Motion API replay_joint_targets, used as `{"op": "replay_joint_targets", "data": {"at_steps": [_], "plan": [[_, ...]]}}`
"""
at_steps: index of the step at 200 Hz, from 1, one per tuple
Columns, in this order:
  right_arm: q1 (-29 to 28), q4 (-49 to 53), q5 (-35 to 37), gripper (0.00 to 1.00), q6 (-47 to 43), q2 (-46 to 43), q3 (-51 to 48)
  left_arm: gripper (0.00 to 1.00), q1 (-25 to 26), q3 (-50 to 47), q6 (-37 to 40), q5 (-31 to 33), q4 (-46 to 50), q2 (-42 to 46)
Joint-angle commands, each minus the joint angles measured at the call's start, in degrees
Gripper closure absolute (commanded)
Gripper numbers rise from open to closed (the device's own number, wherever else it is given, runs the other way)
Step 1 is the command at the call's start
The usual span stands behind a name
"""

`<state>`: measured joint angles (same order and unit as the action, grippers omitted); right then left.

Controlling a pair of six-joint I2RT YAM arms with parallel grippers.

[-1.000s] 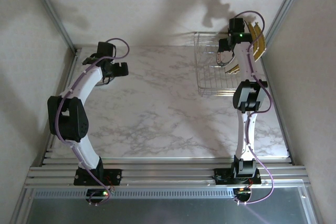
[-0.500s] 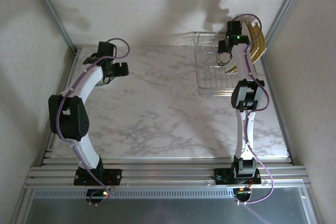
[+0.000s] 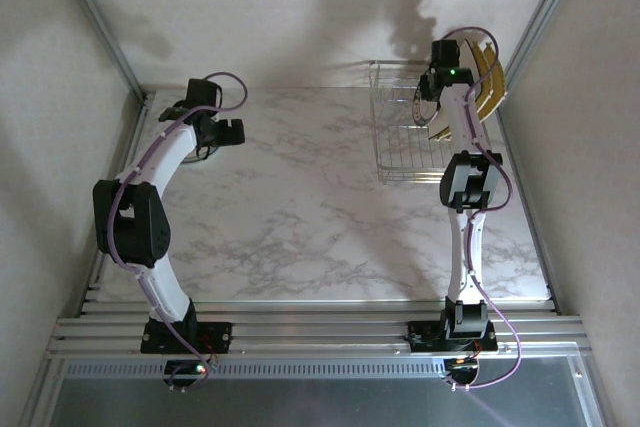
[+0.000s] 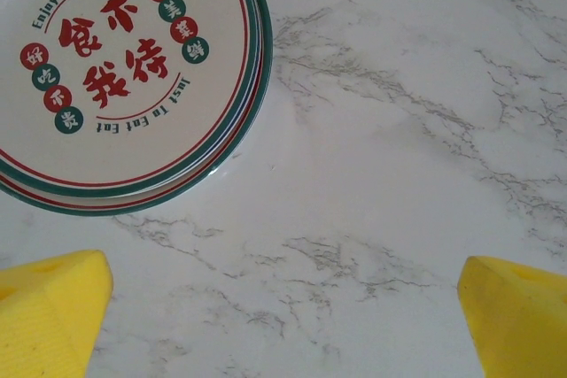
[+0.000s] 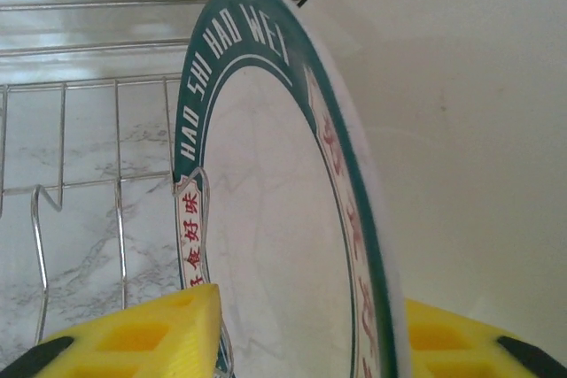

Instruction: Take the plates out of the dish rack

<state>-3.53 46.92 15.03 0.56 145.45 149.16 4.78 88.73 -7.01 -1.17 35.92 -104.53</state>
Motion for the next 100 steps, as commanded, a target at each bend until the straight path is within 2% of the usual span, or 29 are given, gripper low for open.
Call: {"op": "replay_joint_targets", "data": {"at_steps": [1, 25, 89, 100], "plan": [[-0.5, -0.9, -0.7, 0.64, 0.4, 1.3, 1.5, 0.00, 0.5, 1.9, 1.0, 1.7, 1.7, -0.8], [-0.5, -1.0, -0.6, 0.80, 0.7, 1.3, 1.5, 0.00, 0.5, 1.9, 1.0, 2.0, 1.9, -0.8], [-0.9, -1.9, 0.1, 0.99, 1.8, -0.6, -0.2, 0.00, 0.7, 2.2, 1.1, 2.1, 2.2, -0.9], [-1.0, -1.8, 0.4, 1.00, 1.9, -1.1, -0.3, 0.00, 0.7, 2.2, 1.1, 2.1, 2.3, -0.9]]}}
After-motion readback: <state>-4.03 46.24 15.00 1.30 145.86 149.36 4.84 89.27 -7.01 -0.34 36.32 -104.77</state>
